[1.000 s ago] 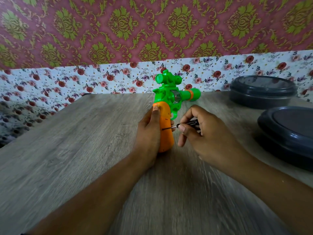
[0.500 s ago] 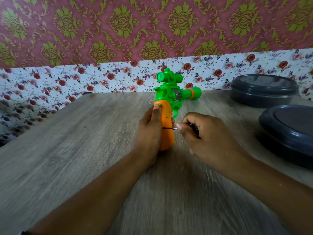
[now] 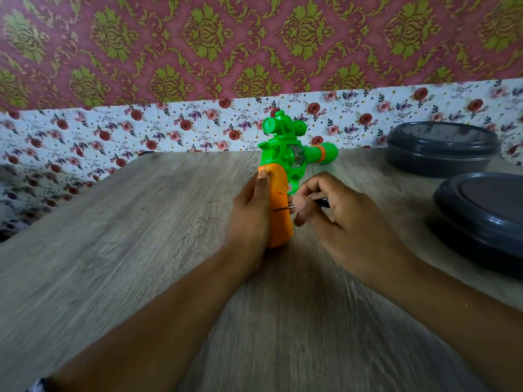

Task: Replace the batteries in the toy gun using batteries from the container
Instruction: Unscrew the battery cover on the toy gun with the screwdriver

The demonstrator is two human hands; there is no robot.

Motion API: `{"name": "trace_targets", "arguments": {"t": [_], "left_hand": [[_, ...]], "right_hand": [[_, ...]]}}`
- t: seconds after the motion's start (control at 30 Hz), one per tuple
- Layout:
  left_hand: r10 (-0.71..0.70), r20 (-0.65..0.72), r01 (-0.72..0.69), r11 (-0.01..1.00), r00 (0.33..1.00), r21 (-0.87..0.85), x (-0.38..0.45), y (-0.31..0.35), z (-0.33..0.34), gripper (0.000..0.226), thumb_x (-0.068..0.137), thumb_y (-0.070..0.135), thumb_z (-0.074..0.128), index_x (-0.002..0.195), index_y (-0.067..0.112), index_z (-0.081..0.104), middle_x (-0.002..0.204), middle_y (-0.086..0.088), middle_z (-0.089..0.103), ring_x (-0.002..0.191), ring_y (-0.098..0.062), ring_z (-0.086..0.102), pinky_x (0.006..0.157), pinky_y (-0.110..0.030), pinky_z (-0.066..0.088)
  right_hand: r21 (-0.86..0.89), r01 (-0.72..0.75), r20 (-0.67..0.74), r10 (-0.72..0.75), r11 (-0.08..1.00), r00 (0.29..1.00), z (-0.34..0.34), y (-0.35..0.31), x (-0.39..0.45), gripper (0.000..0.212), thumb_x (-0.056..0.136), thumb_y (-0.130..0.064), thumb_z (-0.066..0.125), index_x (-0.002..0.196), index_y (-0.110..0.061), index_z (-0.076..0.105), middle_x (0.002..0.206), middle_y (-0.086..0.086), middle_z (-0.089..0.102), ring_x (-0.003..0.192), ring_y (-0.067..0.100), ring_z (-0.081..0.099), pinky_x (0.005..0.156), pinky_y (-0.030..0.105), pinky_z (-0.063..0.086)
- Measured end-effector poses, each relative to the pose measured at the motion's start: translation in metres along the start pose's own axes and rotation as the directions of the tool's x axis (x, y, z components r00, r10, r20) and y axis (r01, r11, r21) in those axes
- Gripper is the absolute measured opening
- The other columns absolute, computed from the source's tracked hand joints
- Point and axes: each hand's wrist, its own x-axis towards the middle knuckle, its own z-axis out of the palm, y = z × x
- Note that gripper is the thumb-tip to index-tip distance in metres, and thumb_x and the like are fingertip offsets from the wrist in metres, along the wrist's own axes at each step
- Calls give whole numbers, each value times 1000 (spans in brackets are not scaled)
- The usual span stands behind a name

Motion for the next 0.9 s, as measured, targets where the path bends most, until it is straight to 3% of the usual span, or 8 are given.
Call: {"name": "trace_targets", "arguments": {"t": [0.07,0.13,0.4,0.5,0.6,0.7,0.77,0.9], "left_hand": [[-10,-14,10,1000,1000,2,0,0,0,26,100,38,34,85,37,54,55,23,66,51,6,63,54,-19,52],[-10,-38,10,1000,999,8,1,-1,1,27,100,39,34,84,36,55,56,22,66,51,5,63,57,-21,51],[-17,-54,18,1000,998,12,3,-2,0,28,100,39,34,86,33,58,57,20,67,51,5,62,58,-24,49],[-18,-43,19,1000,999,7,2,-2,1,24,100,39,34,93,32,56,56,21,66,51,6,63,52,-19,52],[-6,-26,6,1000,1000,6,0,0,0,21,101,37,33,93,34,53,52,26,63,50,11,60,45,-10,48],[9,-23,-8,999,1000,36,0,0,0,25,100,36,34,92,33,58,56,21,65,55,9,62,52,-12,50],[-5,-13,5,1000,1000,10,0,0,0,26,100,37,33,89,33,56,55,21,66,52,6,63,50,-14,50],[-16,-45,16,1000,999,-3,2,-2,2,24,100,40,35,104,30,56,56,18,67,50,3,62,57,-23,51]], "right_hand": [[-118,-29,12,31,993,999,-2,-2,-1,56,79,-62,24,82,-15,54,69,-1,68,54,7,56,61,34,48],[-169,-53,21,57,984,998,-4,-2,-1,52,85,-56,25,74,-15,55,56,2,65,50,11,58,63,37,49],[-31,-39,-17,38,999,999,-2,3,2,10,87,-20,58,78,-16,59,61,-4,64,62,4,58,58,15,41],[56,-19,-44,22,998,999,-4,5,3,11,82,-10,64,78,-20,61,68,-11,65,70,-3,59,61,6,38],[74,9,-52,-5,997,999,-3,4,3,15,82,-9,64,81,-23,62,79,-15,66,66,3,60,60,12,41],[41,31,-32,-30,999,999,2,1,0,10,88,-15,57,92,-23,59,84,-14,65,65,-4,58,61,9,41],[-40,20,-33,-21,999,999,2,0,-2,20,90,-35,48,101,-20,56,87,-8,67,64,2,59,65,21,49],[-204,-28,-12,26,979,1000,-4,-3,-2,51,87,-52,29,80,-12,59,63,5,67,49,18,58,58,39,51]]}}
